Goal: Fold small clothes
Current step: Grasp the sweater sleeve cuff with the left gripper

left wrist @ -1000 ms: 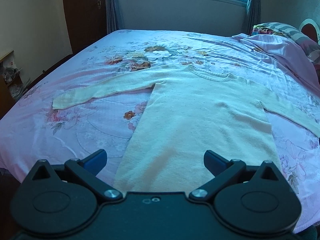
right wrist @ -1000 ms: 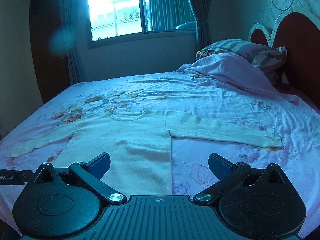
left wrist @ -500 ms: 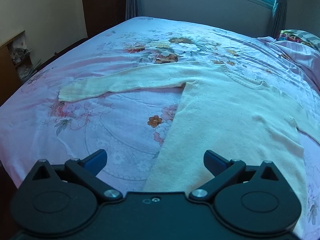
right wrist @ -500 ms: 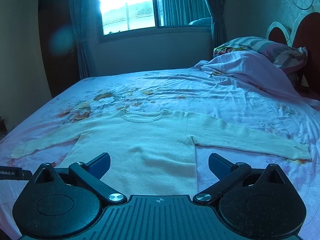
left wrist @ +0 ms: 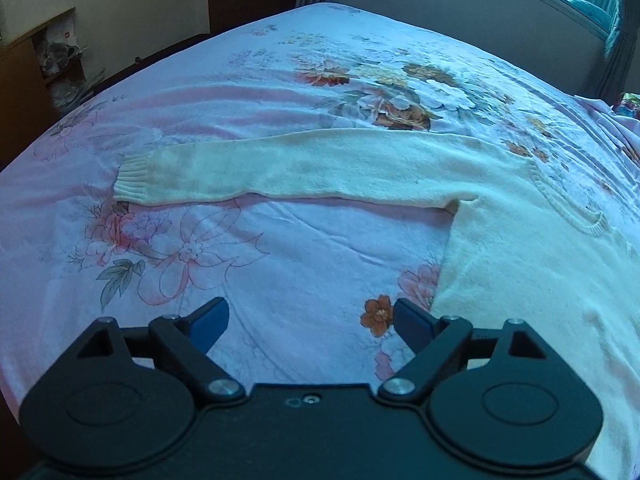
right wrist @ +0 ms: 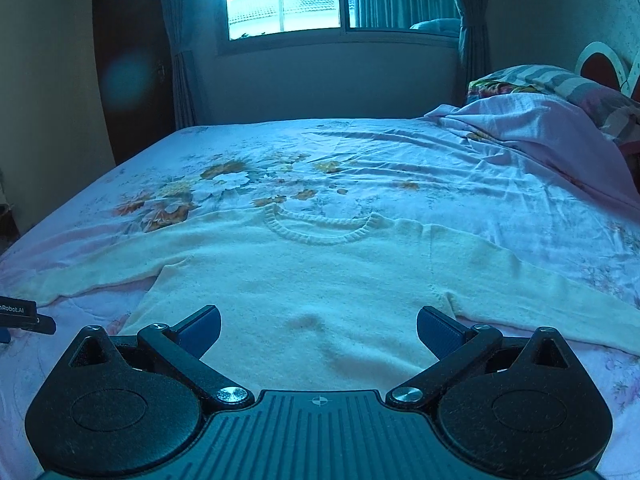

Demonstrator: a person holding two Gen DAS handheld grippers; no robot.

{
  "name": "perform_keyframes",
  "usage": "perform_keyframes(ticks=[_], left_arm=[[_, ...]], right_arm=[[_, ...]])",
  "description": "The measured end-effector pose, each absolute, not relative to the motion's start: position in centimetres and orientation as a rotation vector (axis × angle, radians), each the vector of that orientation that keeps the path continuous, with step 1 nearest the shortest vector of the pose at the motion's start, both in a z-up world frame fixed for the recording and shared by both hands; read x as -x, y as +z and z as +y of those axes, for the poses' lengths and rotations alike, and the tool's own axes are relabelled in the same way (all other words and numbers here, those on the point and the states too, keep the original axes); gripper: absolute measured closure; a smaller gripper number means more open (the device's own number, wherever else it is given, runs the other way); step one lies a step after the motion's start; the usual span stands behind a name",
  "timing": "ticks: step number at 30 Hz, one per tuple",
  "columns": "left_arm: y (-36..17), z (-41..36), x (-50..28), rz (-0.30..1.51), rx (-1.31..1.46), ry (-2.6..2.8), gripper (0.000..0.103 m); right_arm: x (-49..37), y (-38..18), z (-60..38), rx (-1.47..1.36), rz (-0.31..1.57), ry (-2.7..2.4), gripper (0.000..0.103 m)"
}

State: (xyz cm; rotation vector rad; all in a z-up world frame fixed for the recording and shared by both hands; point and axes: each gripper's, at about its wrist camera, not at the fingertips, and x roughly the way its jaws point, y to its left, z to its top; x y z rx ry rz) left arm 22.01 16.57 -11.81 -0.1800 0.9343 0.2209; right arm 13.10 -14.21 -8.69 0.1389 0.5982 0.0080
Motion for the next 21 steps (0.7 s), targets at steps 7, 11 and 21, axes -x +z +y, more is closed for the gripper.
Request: perform_keyframes(ticks=[7,11,21], left_arm=[[-14.1,20.5,-26.0,0.979,0.281,0.266,0.031],[-15.6,24.0,-27.6,0.997,0.404,0.295,0.038],[-18.8,31.5,-29.5,0.910,0.842,0.316,0.046]], right_arm=[[-17.5,-9.9,-11.9,-0.110,0.623,0.058,0.000],[-19.8,-10.9,-10.9,-0.089,0.641,0.082,0.000],[-23.8,-13.5,-8.9,-0.089,0.674,0.126,0.000]])
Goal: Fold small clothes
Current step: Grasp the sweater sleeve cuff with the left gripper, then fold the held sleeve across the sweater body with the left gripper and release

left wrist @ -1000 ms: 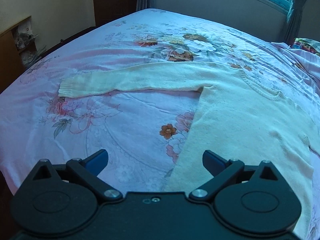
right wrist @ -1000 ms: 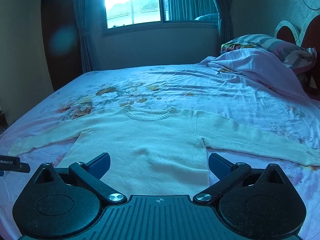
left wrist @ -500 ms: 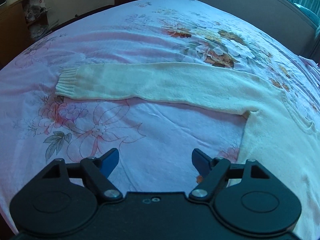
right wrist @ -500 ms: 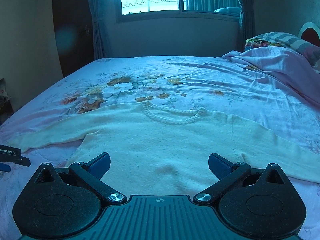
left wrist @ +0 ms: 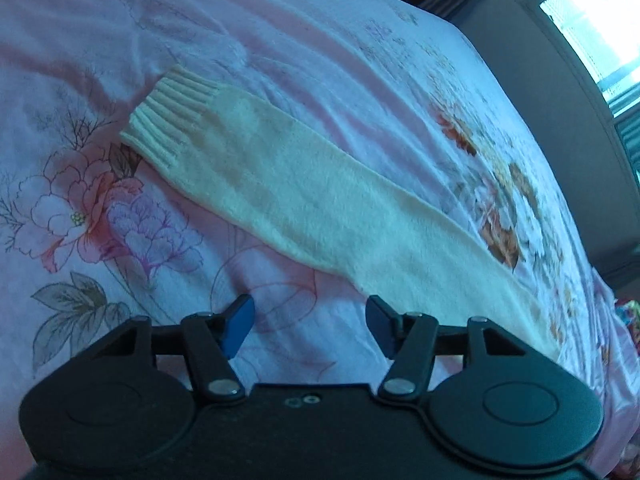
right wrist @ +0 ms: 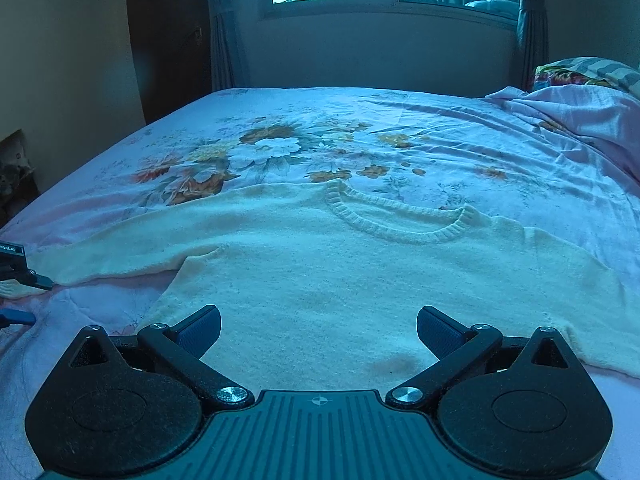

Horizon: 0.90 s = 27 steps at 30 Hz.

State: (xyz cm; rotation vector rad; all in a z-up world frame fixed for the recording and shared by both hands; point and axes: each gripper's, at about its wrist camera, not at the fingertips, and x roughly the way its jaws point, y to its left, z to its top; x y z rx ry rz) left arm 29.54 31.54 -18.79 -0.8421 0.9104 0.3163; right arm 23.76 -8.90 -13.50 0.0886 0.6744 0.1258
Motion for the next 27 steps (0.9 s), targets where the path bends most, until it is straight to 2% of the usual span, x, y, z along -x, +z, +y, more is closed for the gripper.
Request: perform_keyframes(ticks=[5,10,15,19,23,27], left_arm=[[-20.1,33.9,-30.2,0.823,0.971,0.345,0.061],[-21.2,35.7,-30.9,0.765,1.031,0.376,0.089],[-20.6,35.5,-32.0,0.739,0.946,0.400,0.096],[-16.0,32.0,-33.5,0.656,0.689,0.319,0.099],[-10.5,24.6,-35.6,0.584,0.415,0.083,0.099],[-7.6,14.4,-36.3,0.597,0.225,-0.256,0.099]], right_arm=[[-25.8,-14.3,-8.1,-0.067,0.663,0.118,0.000],[-27.6,-15.7,-8.7,-0.040,0.684,0.065,0.000],[-28.5,-17.4,-9.8,-0.031,0.717,0.024,0.000],[-29.0,-18.7,-10.6,-0.053,0.765,0.014,0.000],[-28.5,-18.8,-11.7,-0.095,0.769,0.008,0.000],[-27.4,-18.1,-13.2,-0.131,0.758,-0.002,0.000]])
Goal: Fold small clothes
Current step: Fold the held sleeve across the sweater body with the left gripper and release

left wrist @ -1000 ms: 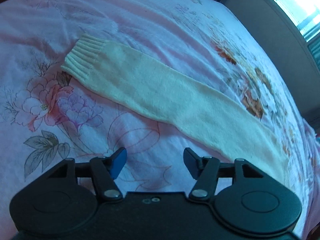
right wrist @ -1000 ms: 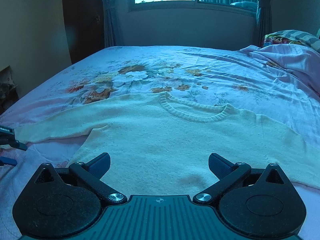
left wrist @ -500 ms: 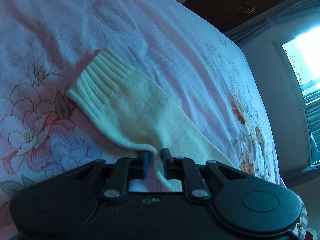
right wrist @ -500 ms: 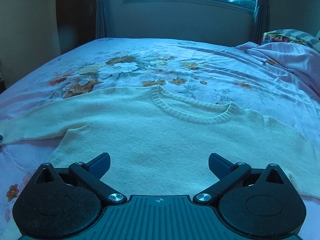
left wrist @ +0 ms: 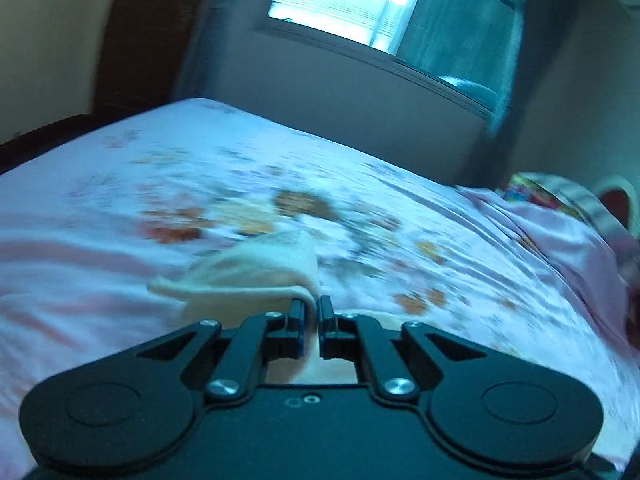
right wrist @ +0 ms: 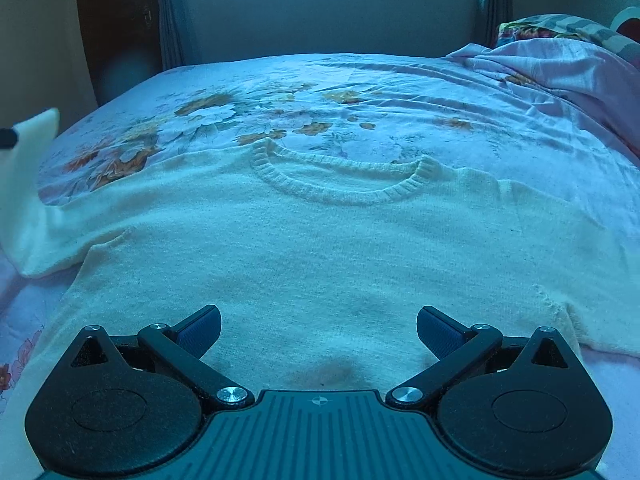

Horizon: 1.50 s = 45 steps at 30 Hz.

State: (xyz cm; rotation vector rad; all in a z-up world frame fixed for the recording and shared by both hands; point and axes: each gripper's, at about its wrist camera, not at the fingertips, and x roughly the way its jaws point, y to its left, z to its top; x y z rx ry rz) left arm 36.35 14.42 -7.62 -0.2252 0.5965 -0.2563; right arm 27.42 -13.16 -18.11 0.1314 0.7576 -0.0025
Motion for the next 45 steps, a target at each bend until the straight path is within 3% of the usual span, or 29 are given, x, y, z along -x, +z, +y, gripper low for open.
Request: perform_keyframes(ticks=[4,7,9,13,17,20,21,23,27,30,31,32,34,40,45], left_arm=[[-10.8,4.4,-35.1,0.752,0.062,-0.526,0.099],[-14.4,1.2,-33.7,0.897,0.018,-0.607,0.101],[-15.8,1.4,-32.3,0.918,-0.002,-0.585,0.100],[-12.9,5.2,-31.2,0.818,0.076,-0.496,0.082],[-10.9,7.3,-32.3,0.735,0.032,-0.359,0.083],[-12.4,8.0,-33.9,0.774,0.005,-0.284,0.083],[-13.1,8.1,-34.2,0.789,0.008,-0.260,0.083],[-14.2,8.5,-34.4,0.803,0.040,-0.246,0.083],[-15.5,9.1,-34.2,0.820,0.072,-0.238,0.083],[-16.3,9.2,-34.4,0.836,0.065,-0.231,0.083],[-16.6,9.3,-34.5,0.841,0.070,-0.227,0.083],[-16.7,9.4,-34.5,0.843,0.076,-0.224,0.083],[-16.7,9.4,-34.4,0.839,0.083,-0.222,0.083],[-16.0,8.4,-33.4,0.812,0.093,-0.264,0.083],[-17.1,6.5,-32.4,0.834,0.027,-0.273,0.083]], right_arm=[[-25.8,-17.4,-15.3,-0.143,0.751,-0.027,0.000],[-24.9,-17.5,-17.1,-0.174,0.787,0.004,0.000],[-24.6,-17.5,-17.7,-0.196,0.799,0.029,0.000],[-24.8,-16.6,-17.7,-0.264,0.759,0.080,0.000],[-26.3,-15.3,-16.5,-0.342,0.728,0.110,0.000],[-27.9,-14.4,-14.6,-0.329,0.714,0.127,0.001],[-28.6,-14.1,-13.8,-0.310,0.711,0.136,0.003],[-30.4,-13.8,-12.4,-0.270,0.721,0.132,0.043],[-34.5,-15.3,-10.3,-0.196,0.825,0.059,0.045],[-35.6,-16.8,-9.9,-0.171,0.878,0.062,0.041],[-35.6,-17.1,-9.8,-0.158,0.888,0.058,0.045],[-35.1,-17.2,-10.1,-0.158,0.880,0.052,0.068],[-33.8,-16.8,-11.4,-0.185,0.856,0.045,0.101],[-26.1,-15.1,-16.8,-0.316,0.766,-0.013,0.101],[-21.3,-17.3,-19.7,-0.393,0.809,-0.066,0.101]])
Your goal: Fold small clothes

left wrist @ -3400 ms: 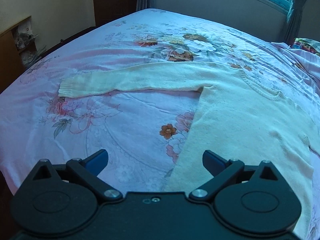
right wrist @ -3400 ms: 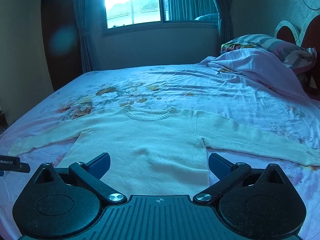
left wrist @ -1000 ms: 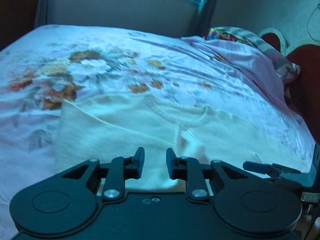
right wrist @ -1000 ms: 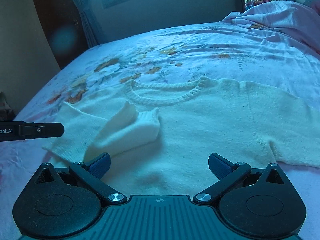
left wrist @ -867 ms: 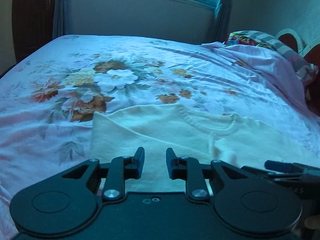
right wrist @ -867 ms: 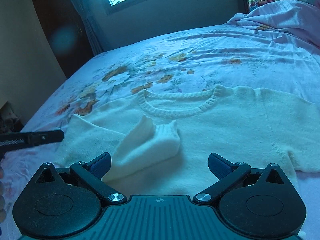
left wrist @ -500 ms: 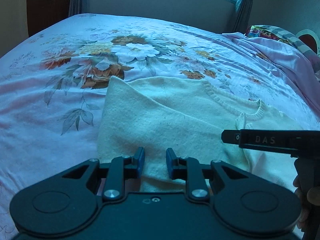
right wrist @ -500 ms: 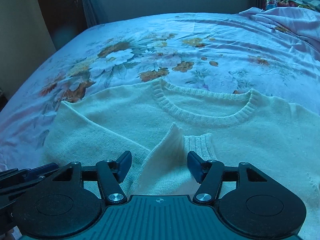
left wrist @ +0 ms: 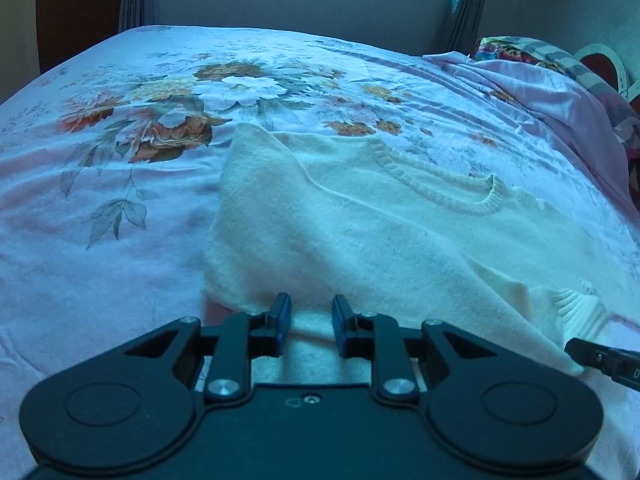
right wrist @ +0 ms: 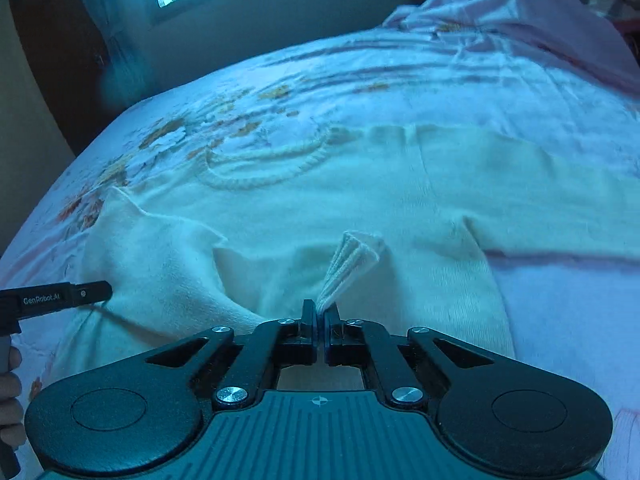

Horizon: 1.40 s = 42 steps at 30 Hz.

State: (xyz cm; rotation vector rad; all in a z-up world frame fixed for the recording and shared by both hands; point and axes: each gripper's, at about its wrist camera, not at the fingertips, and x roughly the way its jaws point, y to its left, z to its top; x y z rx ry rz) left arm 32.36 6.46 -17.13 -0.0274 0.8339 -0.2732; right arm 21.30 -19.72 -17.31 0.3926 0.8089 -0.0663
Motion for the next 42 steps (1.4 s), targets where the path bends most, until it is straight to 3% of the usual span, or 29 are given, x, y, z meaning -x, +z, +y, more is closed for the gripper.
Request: perform_keyframes(ticks=[1,3,4,5,9,11,13,14,17,18,23,26,31,35,42], left_arm=[[-17.2,6.2,-32.1,0.828,0.012,-0.268,0.083],[-17.0,6.1,-31.9,0.828,0.003,-0.269,0.083],[-16.8,6.2,-31.8,0.827,0.000,-0.270,0.083],[-16.7,6.3,-31.8,0.827,-0.002,-0.269,0.083],[-16.7,6.6,-31.9,0.835,0.002,-0.255,0.083],[-16.6,6.6,-32.0,0.838,0.011,-0.249,0.083],[-16.6,6.6,-32.0,0.838,0.009,-0.246,0.083],[-16.6,6.5,-32.0,0.837,0.004,-0.245,0.083],[-16.6,6.3,-32.1,0.836,-0.003,-0.242,0.083],[-16.6,6.2,-32.1,0.835,-0.004,-0.241,0.083],[-16.6,6.2,-32.2,0.816,-0.005,-0.232,0.083],[-16.9,6.0,-32.4,0.826,-0.008,-0.229,0.083],[-16.6,6.2,-32.2,0.822,-0.013,-0.227,0.083],[-16.1,6.0,-32.0,0.818,-0.014,-0.239,0.083],[-16.2,5.1,-31.7,0.826,-0.024,-0.251,0.083]], right_arm=[[-20.8,-17.5,-20.4,-0.447,0.818,-0.054,0.100],[-19.9,-17.2,-21.9,-0.521,0.797,-0.026,0.078],[-19.7,-16.8,-22.4,-0.530,0.783,-0.031,0.047],[-19.7,-16.5,-22.9,-0.541,0.766,-0.036,0.029],[-20.7,-16.5,-24.9,-0.619,0.744,-0.020,0.032],[-22.1,-17.3,-25.5,-0.650,0.773,-0.021,0.065],[-23.4,-18.1,-26.1,-0.656,0.782,-0.027,0.070],[-23.9,-18.2,-26.1,-0.637,0.784,-0.034,0.080],[-25.1,-18.3,-26.1,-0.590,0.801,-0.023,0.089],[-25.1,-18.2,-26.0,-0.576,0.802,-0.004,0.097],[-22.3,-16.2,-26.1,-0.543,0.659,-0.091,0.097],[-21.9,-18.6,-26.9,-0.581,0.757,-0.156,0.097],[-20.1,-17.7,-27.5,-0.603,0.720,-0.154,0.095],[-18.8,-18.5,-28.3,-0.717,0.775,-0.087,0.081],[-19.0,-17.7,-27.1,-0.631,0.815,-0.019,0.081]])
